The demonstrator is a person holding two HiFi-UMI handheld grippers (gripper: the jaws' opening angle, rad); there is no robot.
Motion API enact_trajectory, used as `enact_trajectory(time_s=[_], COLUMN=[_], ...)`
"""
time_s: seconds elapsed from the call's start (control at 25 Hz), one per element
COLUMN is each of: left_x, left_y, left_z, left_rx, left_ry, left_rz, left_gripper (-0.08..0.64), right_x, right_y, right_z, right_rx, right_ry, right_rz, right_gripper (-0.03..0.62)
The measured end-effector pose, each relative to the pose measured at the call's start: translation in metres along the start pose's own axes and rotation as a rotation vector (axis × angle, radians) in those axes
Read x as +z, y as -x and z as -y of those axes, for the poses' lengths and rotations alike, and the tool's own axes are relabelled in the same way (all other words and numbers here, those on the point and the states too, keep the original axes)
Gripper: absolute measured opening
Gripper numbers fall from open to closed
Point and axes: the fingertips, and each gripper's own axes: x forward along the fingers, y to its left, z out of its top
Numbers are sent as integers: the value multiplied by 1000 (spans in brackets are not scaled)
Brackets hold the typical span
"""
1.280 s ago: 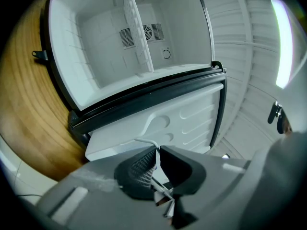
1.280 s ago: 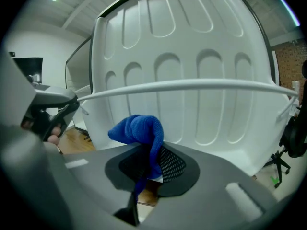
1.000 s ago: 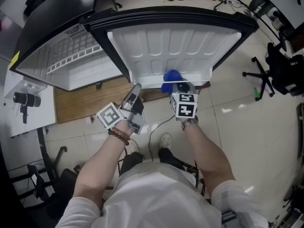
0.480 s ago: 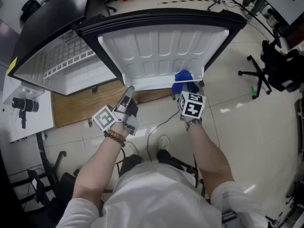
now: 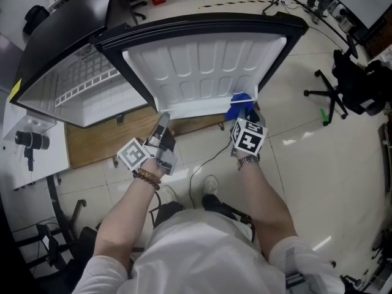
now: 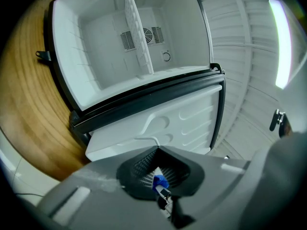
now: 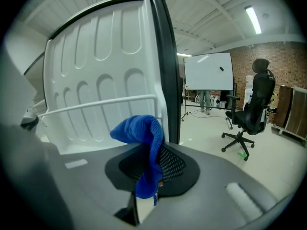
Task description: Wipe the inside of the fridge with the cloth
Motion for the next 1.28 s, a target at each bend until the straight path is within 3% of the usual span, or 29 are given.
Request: enact_trajectory(time_s=[0.4,0.72,0.88,1.12,1.28], left_x=[-5,-4,-3,-3,-3], left_y=[2,0,-3,-3,-1], left_z=[-7,-7,-6,-4,-8], left_rx=[-2,-26,-39,-54,-43], left_ry=[2,4,10,32,26], left_rz=[-10,-6,-4,-3,-6], left_gripper=[2,43,44,45,49], right_x=[4,2,6,28,44], right_y=[20,50,75,112,116], right_z=[2,-2,-34,-121,-166], right_rx=[20,64,166,391,483], right_ry=[17,46,83,151,169], right_rz=[17,15,23,78,99], right_gripper=[52,52,52,52,52])
